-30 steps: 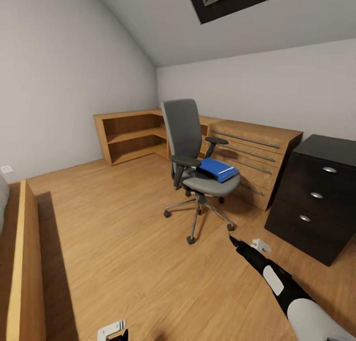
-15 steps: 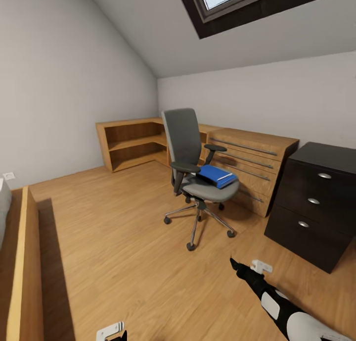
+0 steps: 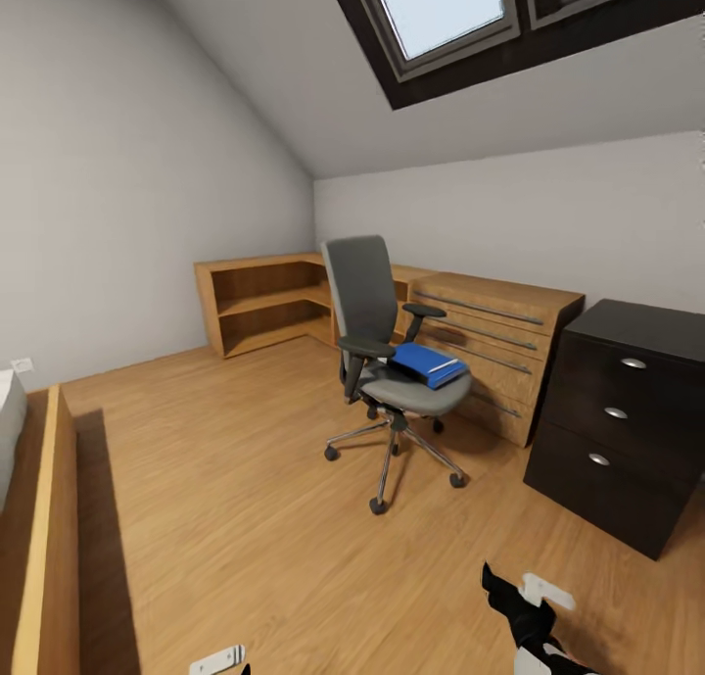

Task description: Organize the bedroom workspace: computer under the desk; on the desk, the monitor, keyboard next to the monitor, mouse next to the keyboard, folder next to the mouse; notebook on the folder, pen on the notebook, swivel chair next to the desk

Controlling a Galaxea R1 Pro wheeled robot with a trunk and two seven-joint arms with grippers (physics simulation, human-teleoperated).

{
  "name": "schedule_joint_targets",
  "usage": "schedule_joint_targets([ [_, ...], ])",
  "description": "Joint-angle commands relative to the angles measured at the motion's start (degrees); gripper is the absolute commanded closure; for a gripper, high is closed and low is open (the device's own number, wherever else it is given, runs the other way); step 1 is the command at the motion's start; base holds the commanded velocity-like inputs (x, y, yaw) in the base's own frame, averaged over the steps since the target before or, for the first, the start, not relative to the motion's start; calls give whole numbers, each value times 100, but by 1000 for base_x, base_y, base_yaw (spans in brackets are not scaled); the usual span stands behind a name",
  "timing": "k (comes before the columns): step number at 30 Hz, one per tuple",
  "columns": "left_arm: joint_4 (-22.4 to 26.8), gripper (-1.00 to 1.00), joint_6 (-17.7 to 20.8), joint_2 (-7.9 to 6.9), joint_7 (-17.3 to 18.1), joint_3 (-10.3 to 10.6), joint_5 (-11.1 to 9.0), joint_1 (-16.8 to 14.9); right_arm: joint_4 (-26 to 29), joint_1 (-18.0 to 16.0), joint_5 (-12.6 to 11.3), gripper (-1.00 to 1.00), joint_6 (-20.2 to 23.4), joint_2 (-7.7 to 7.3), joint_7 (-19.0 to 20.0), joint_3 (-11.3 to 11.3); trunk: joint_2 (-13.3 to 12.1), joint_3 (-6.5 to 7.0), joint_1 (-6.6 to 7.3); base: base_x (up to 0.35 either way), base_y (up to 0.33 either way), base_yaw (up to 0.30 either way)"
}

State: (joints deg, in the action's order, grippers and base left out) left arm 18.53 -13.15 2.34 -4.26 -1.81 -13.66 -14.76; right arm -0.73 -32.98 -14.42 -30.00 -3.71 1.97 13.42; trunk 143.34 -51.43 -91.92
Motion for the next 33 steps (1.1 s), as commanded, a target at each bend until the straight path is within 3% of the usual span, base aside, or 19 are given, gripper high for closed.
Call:
schedule_joint_targets([
  [1, -6, -100, -15, 4, -5, -18, -2, -4, -14, 71, -22, -100, -124, 5, -43, -8, 1, 18, 4, 0, 0, 0],
  [7, -94, -100, -18, 0, -2, -26, -14, -2, -38, 309, 26, -100, -419, 53, -216, -8, -7, 150, 19, 0, 0, 0],
  [9, -146, -100, -20, -2, -2, -28, -18, -1, -41, 352, 35, -100, -472, 134, -248, -7, -10, 195, 24, 0, 0, 0],
  [20, -205, -100, -21, -5, 4, -35, -22, -3, -41, 407, 44, -100, -550, 334, -290, -6, -451, 422, 266, 0, 0, -67],
  [33, -214, -100, -17, -6, 4, -38, -17, -1, -49, 423, 44, -100, -559, 352, -293, -6, -972, 732, 551, 0, 0, -201],
])
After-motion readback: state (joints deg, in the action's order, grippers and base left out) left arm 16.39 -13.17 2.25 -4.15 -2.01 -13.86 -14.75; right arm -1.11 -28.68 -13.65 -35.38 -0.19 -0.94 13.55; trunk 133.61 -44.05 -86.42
